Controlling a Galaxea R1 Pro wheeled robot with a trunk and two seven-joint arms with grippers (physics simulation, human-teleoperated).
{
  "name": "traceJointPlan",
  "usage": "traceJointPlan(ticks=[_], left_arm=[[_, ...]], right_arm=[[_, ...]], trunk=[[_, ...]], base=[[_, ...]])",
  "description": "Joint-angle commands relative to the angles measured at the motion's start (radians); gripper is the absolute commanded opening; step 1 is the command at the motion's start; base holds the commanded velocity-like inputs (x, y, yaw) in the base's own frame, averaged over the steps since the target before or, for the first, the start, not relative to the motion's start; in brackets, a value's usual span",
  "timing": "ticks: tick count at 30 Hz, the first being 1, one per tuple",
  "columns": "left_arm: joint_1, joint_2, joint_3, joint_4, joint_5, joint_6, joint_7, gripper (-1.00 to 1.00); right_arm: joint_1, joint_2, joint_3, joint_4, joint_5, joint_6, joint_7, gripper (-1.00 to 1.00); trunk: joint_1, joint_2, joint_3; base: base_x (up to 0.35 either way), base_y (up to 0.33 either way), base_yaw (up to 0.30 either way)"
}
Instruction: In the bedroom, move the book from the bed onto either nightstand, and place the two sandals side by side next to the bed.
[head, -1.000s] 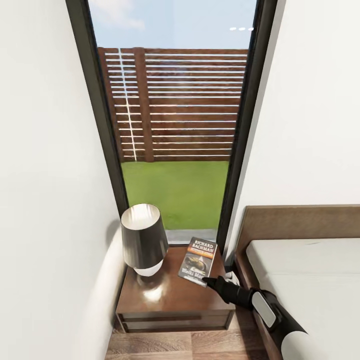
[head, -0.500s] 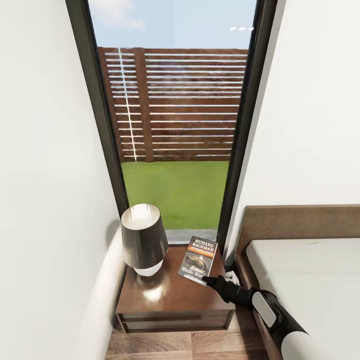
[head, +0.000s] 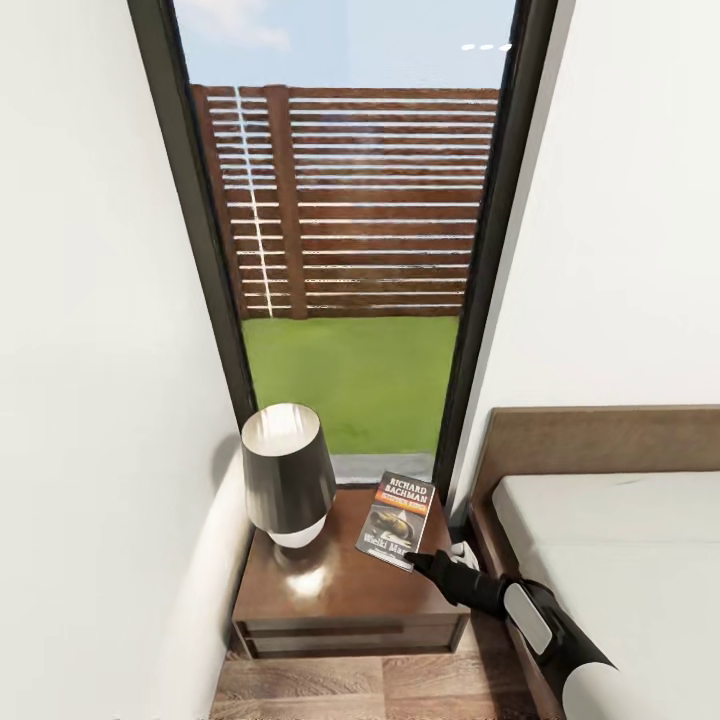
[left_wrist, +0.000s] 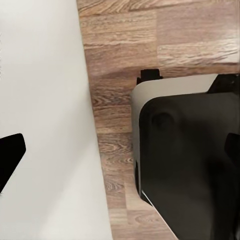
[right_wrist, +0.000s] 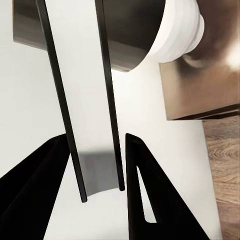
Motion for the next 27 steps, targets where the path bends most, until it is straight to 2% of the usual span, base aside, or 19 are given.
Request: traceJointPlan(ticks=[1, 10, 27], left_arm=[[-0.01, 0.0, -0.008, -0.003, 0.009, 0.016, -0.001, 1.0], [-0.114, 0.001, -0.005, -0.005, 0.011, 0.106, -0.024, 1.0], [-0.252, 0.001, -0.005, -0.006, 0.012, 0.184, -0.039, 1.0]], right_arm=[[-0.001, 0.0, -0.003, 0.0, -0.003, 0.007, 0.002, -1.0], [-0.001, 0.0, -0.003, 0.0, -0.004, 0.007, 0.002, -1.0], [-0.014, -0.001, -0.003, -0.01, -0.004, 0.007, -0.001, -1.0]], trunk=[[0.0, -0.002, -0.004], [0.0, -0.002, -0.018], [0.0, -0.002, -0.046]], base=[[0.0, 0.0, 0.0], [0.0, 0.0, 0.0], [0.0, 0.0, 0.0]])
